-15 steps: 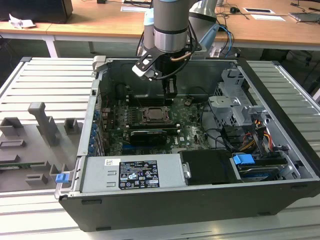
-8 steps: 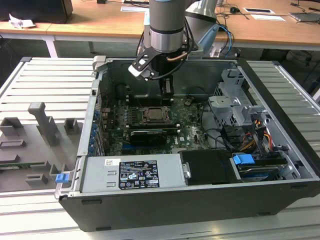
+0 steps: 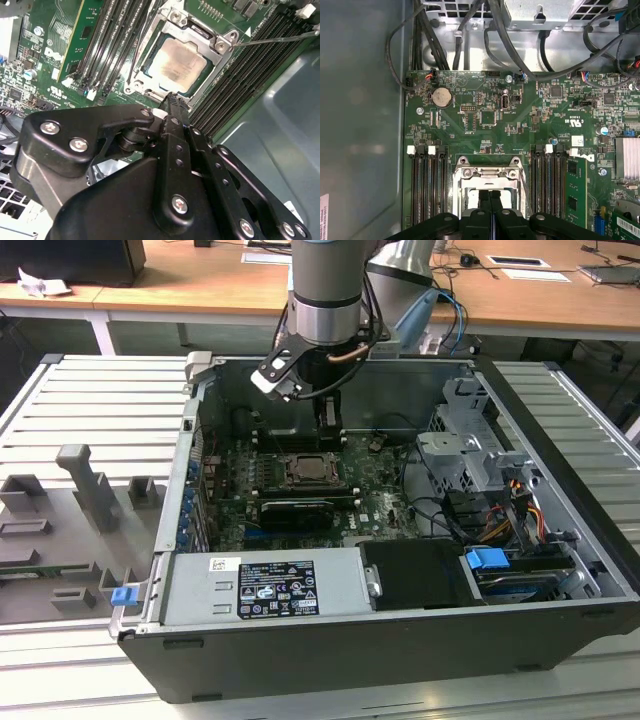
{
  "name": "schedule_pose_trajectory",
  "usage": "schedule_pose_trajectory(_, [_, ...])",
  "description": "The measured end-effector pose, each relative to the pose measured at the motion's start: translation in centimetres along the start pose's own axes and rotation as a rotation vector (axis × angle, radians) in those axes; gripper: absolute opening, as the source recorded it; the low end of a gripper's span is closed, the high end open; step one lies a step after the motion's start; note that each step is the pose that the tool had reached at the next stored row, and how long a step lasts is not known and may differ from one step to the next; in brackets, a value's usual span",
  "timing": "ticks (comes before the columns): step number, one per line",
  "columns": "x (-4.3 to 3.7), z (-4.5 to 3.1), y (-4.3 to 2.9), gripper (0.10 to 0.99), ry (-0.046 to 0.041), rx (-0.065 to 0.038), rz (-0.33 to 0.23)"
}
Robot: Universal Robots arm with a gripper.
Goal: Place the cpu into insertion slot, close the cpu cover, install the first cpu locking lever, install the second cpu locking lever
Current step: 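Close the cpu cover, then install the first cpu locking lever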
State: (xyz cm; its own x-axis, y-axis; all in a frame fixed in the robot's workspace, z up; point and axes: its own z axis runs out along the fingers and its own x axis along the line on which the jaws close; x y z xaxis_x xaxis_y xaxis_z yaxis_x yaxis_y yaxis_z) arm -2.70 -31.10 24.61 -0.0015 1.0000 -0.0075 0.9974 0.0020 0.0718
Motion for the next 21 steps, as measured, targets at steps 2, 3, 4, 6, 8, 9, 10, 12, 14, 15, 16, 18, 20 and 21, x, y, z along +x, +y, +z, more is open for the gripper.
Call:
schedule_pose_trajectory(2, [0.00,-0.02,-0.21,0.106,0.0000,0.000,0.000])
schedule_pose_trajectory(3, [0.00,-0.02,-0.29,0.106,0.0000,0.000,0.000])
schedule_pose_trajectory(4, [0.00,-0.03,-0.47,0.106,0.0000,0.000,0.000])
schedule_pose_trajectory(6, [0.00,-0.04,-0.71,0.106,-0.0001,0.000,0.000])
schedule_pose_trajectory(8, [0.00,-0.06,-1.07,0.106,0.0000,0.000,0.000])
schedule_pose_trajectory(9, [0.00,-0.07,-1.16,0.106,0.0000,0.000,0.000])
schedule_pose_trajectory(10, [0.00,-0.08,-1.31,0.106,0.0000,0.000,0.000])
schedule_pose_trajectory(12, [0.00,-0.10,-1.64,0.106,0.0000,0.000,0.000])
schedule_pose_trajectory(14, [0.01,-0.12,-1.84,0.106,0.0000,0.000,0.000])
schedule_pose_trajectory(15, [0.01,-0.12,-1.88,0.106,0.0000,0.000,0.000])
schedule_pose_trajectory(16, [0.00,-0.13,-1.92,0.106,0.0000,0.000,0.000])
schedule_pose_trajectory(18, [0.00,-0.13,-2.06,0.106,0.0000,0.000,0.000])
schedule_pose_trajectory(20, [0.00,-0.16,-2.11,0.106,0.0000,0.000,0.000])
schedule_pose_trajectory(21, [0.00,-0.23,-2.11,0.106,0.0000,0.000,0.000])
